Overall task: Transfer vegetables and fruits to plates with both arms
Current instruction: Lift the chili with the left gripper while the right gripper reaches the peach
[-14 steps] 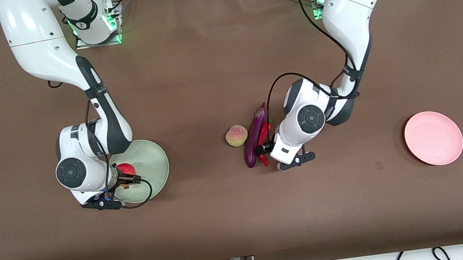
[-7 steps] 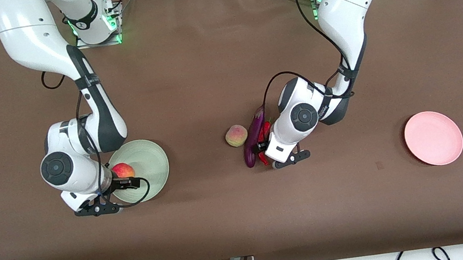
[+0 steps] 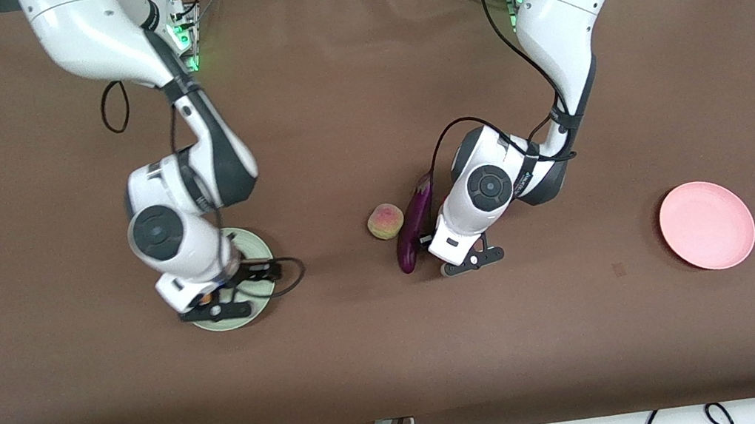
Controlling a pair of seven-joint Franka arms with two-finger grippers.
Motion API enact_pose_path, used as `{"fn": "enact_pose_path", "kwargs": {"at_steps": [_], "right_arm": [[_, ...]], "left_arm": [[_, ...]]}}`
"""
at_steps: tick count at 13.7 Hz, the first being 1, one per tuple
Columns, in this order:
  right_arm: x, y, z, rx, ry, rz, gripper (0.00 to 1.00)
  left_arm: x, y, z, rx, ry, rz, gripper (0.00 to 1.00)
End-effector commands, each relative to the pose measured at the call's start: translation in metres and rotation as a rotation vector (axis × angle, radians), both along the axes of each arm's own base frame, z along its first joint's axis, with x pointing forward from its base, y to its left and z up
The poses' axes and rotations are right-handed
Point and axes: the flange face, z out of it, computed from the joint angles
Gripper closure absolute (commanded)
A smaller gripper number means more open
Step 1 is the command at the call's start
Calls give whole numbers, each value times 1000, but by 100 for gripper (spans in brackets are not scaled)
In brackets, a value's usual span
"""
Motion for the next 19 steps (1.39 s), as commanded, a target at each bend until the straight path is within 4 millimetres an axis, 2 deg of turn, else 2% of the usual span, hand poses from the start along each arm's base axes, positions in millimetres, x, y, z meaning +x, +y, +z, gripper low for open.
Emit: {"fn": "enact_pose_path", "kwargs": {"at_steps": [1,2,3,4,6,7,12,14,16,18,19], "right_arm": [[-26,61,9,18,-11,-87,0],[-36,81,4,21,-15,-120,0],[-44,98,-1,24,-25,-136,0],[-51,113,-4,37,-43,-142,0],[-64,138,-12,52,-66,-152,0],[-69,147,-17,57,-73,-167,0],[-93,180,-43,59,-81,-176,0],[-98,187,-51,60,-84,-185,0],[-101,193,-53,77,-103,-195,0],[-102,196,-54,83,-108,-211,0],[-104,199,-55,88,-111,-223,0]], "left_arm": [[3,1,-14,17,-8,-5,71],[7,3,-10,13,-13,4,42],[12,5,-5,9,-22,10,33],[12,6,-6,10,-20,11,34],[12,6,-6,12,-24,-4,83],[13,7,-5,10,-29,-27,100],[20,18,1,8,-39,-58,100],[35,39,26,5,-54,-35,100],[40,48,55,19,-42,-90,100],[55,91,82,34,-15,-161,100],[60,124,92,39,16,-215,100]]}}
